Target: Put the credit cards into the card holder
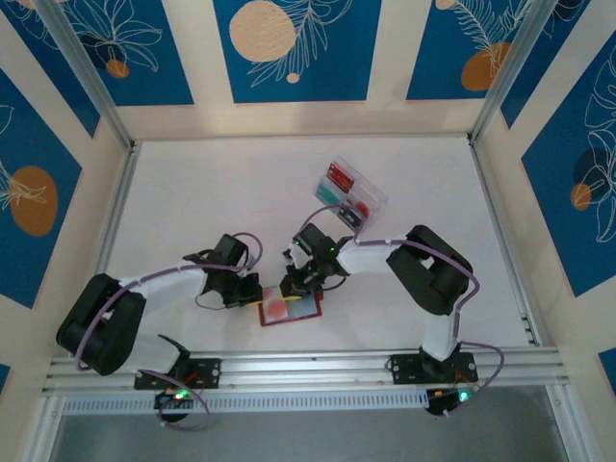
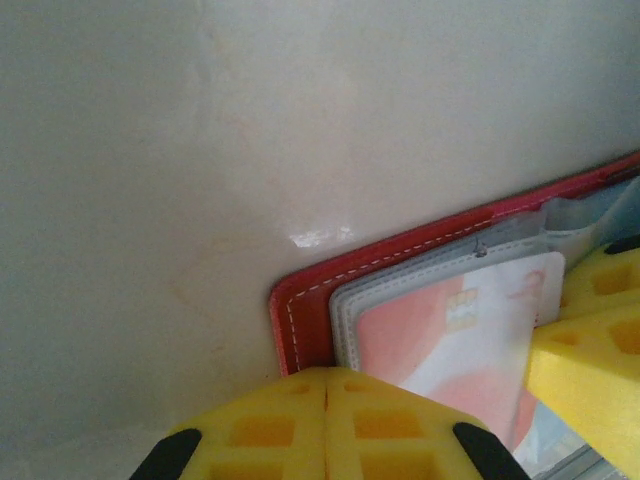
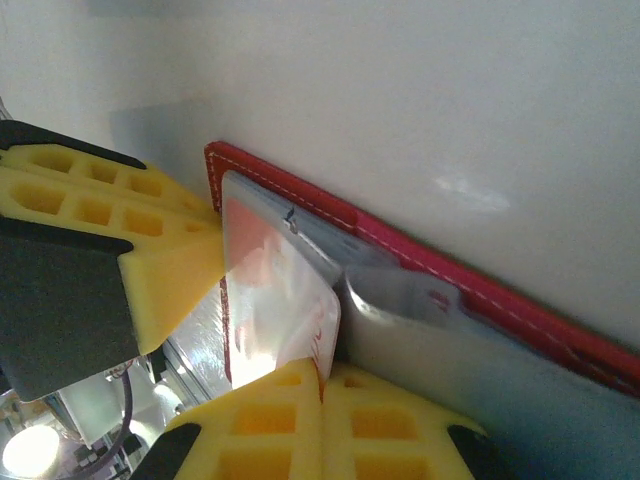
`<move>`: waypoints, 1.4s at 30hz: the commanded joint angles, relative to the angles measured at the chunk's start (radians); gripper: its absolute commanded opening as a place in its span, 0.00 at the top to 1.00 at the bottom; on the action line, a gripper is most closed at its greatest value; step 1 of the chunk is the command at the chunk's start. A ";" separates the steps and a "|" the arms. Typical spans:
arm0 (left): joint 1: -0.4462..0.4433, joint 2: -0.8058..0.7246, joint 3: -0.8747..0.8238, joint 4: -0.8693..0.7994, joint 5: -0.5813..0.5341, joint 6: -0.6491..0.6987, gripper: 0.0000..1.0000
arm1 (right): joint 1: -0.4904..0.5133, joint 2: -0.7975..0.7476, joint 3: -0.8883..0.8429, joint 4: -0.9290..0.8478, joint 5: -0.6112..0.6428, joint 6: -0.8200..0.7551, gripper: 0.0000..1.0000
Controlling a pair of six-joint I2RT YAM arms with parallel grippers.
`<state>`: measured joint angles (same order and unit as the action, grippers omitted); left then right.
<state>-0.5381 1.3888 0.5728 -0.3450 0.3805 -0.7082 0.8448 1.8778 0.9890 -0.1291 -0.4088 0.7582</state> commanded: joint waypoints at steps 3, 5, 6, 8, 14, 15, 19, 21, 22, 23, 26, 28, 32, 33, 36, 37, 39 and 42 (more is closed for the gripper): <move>-0.029 0.029 -0.026 0.037 -0.003 -0.020 0.94 | 0.039 0.025 0.019 -0.052 0.020 0.003 0.95; -0.029 0.025 -0.030 0.031 -0.011 -0.022 0.94 | 0.036 0.008 0.026 -0.085 0.045 -0.008 0.94; -0.029 0.024 -0.031 0.027 -0.016 -0.021 0.94 | 0.034 0.000 0.035 -0.117 0.064 -0.019 0.92; -0.029 0.023 -0.036 0.024 -0.025 -0.025 0.94 | 0.031 -0.021 0.047 -0.175 0.098 -0.040 0.86; -0.026 0.030 -0.054 0.030 -0.040 -0.034 0.94 | 0.017 -0.082 0.083 -0.329 0.180 -0.096 0.69; -0.027 0.032 -0.057 0.033 -0.039 -0.036 0.94 | 0.015 -0.091 0.083 -0.340 0.186 -0.103 0.68; -0.027 0.036 -0.059 0.041 -0.035 -0.037 0.94 | 0.014 -0.113 0.103 -0.385 0.182 -0.131 0.68; -0.027 0.039 -0.058 0.043 -0.031 -0.037 0.94 | 0.014 -0.134 0.118 -0.407 0.204 -0.149 0.69; -0.027 0.040 -0.058 0.044 -0.030 -0.036 0.94 | 0.019 -0.144 0.130 -0.422 0.227 -0.159 0.69; -0.026 0.042 -0.057 0.047 -0.029 -0.036 0.94 | 0.022 -0.148 0.148 -0.451 0.274 -0.174 0.70; -0.026 0.045 -0.059 0.053 -0.024 -0.037 0.94 | 0.028 -0.131 0.200 -0.520 0.371 -0.215 0.73; -0.027 0.045 -0.059 0.056 -0.020 -0.039 0.94 | 0.031 -0.115 0.226 -0.548 0.410 -0.239 0.73; -0.027 0.043 -0.059 0.058 -0.017 -0.040 0.94 | 0.035 -0.062 0.269 -0.592 0.461 -0.270 0.71; -0.027 0.042 -0.059 0.058 -0.016 -0.042 0.94 | 0.038 -0.047 0.278 -0.600 0.474 -0.278 0.70; -0.027 0.041 -0.059 0.060 -0.015 -0.042 0.94 | 0.054 -0.009 0.303 -0.613 0.500 -0.298 0.69; -0.027 0.041 -0.060 0.060 -0.015 -0.042 0.94 | 0.059 0.001 0.310 -0.613 0.505 -0.300 0.68; -0.026 0.042 -0.061 0.060 -0.014 -0.042 0.94 | 0.068 0.020 0.314 -0.610 0.506 -0.303 0.68; -0.026 0.041 -0.062 0.060 -0.012 -0.043 0.94 | 0.083 0.044 0.315 -0.616 0.533 -0.298 0.68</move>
<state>-0.5407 1.3823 0.5571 -0.3214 0.3767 -0.7349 0.9115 1.9034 1.2774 -0.7029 0.0837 0.4778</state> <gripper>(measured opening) 0.063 0.315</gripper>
